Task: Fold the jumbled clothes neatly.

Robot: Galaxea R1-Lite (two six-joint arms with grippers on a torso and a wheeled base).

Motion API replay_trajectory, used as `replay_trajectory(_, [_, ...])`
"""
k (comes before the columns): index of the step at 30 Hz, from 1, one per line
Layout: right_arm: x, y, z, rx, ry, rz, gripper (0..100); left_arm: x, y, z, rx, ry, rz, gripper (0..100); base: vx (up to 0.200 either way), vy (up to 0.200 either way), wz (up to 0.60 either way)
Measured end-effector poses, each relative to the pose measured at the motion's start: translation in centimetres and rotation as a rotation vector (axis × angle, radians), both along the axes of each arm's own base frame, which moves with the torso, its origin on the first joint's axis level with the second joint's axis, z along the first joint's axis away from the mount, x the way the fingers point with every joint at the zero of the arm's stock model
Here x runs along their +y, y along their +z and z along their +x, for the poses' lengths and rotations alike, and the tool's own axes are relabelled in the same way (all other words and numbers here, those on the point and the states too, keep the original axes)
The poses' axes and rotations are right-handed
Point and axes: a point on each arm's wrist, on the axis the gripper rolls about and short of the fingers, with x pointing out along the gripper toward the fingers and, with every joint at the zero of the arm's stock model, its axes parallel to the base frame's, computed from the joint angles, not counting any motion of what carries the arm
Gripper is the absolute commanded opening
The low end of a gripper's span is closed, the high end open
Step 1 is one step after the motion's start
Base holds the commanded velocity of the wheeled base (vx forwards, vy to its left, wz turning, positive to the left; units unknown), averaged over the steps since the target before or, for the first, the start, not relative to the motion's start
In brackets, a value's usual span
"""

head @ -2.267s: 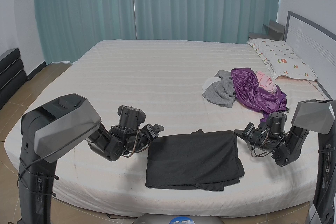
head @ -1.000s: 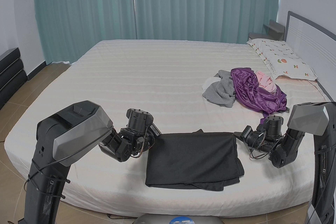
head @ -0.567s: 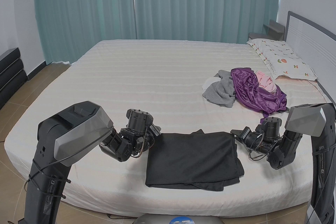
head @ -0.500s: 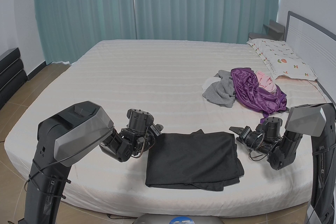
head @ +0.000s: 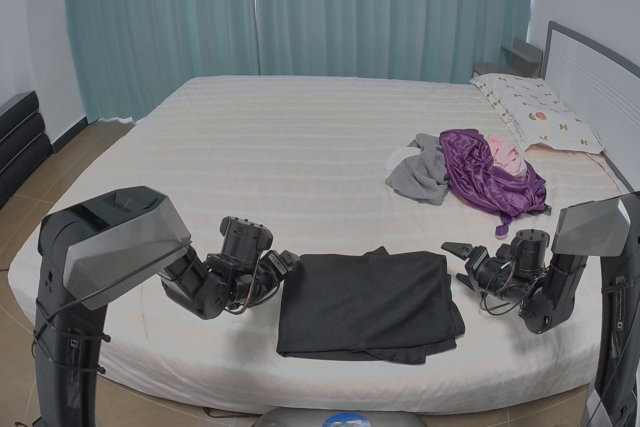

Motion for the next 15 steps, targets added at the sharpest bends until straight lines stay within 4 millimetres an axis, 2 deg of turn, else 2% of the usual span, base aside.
replay_trajectory(15, [-0.1, 0.4, -2.6, 0.019, 0.049, 0.000, 100, 0.7, 0.7, -1.2, 0.004, -0.001, -0.002, 100, 0.000, 0.000, 0.00])
